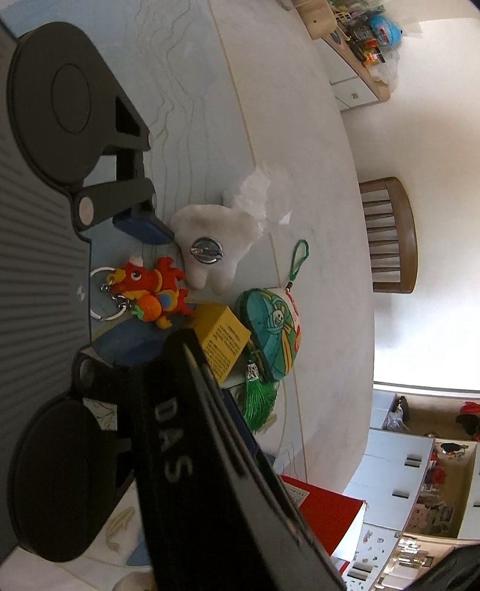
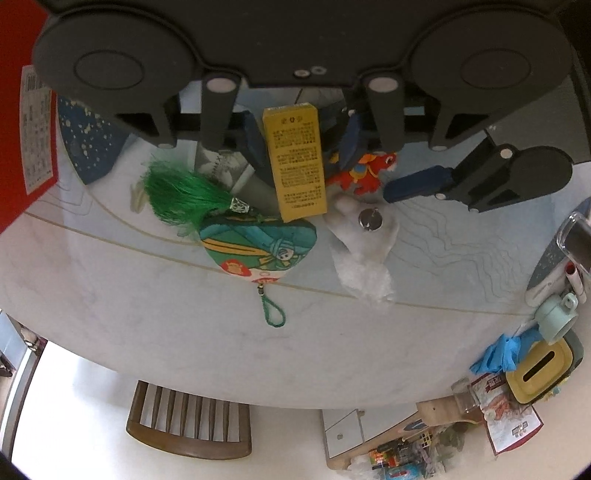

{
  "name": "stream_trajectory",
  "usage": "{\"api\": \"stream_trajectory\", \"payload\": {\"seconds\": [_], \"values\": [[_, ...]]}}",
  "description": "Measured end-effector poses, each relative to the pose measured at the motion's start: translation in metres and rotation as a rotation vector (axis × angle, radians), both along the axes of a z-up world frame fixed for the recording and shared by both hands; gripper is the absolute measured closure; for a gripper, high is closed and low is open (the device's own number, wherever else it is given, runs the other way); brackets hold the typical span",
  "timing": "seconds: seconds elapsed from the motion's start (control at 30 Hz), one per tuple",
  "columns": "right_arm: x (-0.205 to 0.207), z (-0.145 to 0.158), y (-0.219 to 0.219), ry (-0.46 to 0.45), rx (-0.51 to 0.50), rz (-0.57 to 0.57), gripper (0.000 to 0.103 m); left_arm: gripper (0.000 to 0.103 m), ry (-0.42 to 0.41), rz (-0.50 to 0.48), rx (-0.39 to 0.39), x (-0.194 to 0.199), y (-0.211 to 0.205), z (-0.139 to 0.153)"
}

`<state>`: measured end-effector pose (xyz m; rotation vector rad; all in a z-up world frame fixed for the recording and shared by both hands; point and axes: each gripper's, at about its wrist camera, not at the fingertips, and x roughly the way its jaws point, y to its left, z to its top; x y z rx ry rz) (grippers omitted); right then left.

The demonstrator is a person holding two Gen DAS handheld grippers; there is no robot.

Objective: Organize objects
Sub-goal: 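Grasp the yellow printed box with the right gripper while the left grasps the red toy keychain, then carry the yellow box and red toy keychain into the shoebox and release both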

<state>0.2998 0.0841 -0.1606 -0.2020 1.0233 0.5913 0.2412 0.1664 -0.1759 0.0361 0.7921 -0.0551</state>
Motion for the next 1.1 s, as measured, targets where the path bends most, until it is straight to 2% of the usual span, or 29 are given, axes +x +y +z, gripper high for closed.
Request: {"api": "stream_trajectory", "payload": {"seconds": [0.1, 0.2, 0.47, 0.87, 1.1], "values": [[0.002, -0.001, 0.003, -0.002, -0.011, 0.011, 0.065, 0.061, 0.003, -0.015, 0.004, -0.001, -0.003, 0.002], [0.005, -0.003, 0.005, 0.001, -0.023, 0.020, 0.073, 0.062, 0.009, -0.011, -0.003, -0.003, -0.003, 0.003], [0.004, -0.007, 0.010, -0.008, -0.055, 0.054, 0.074, 0.065, 0.024, -0.001, -0.007, -0.012, -0.001, 0.005], [-0.018, 0.009, -0.013, 0.016, 0.031, 0.044, 0.075, 0.065, 0.041, -0.008, -0.027, -0.032, -0.002, 0.018], [-0.035, 0.031, -0.040, -0.020, 0.077, -0.011, 0.075, 0.065, 0.036, -0.037, -0.034, -0.047, -0.013, 0.036]]}}
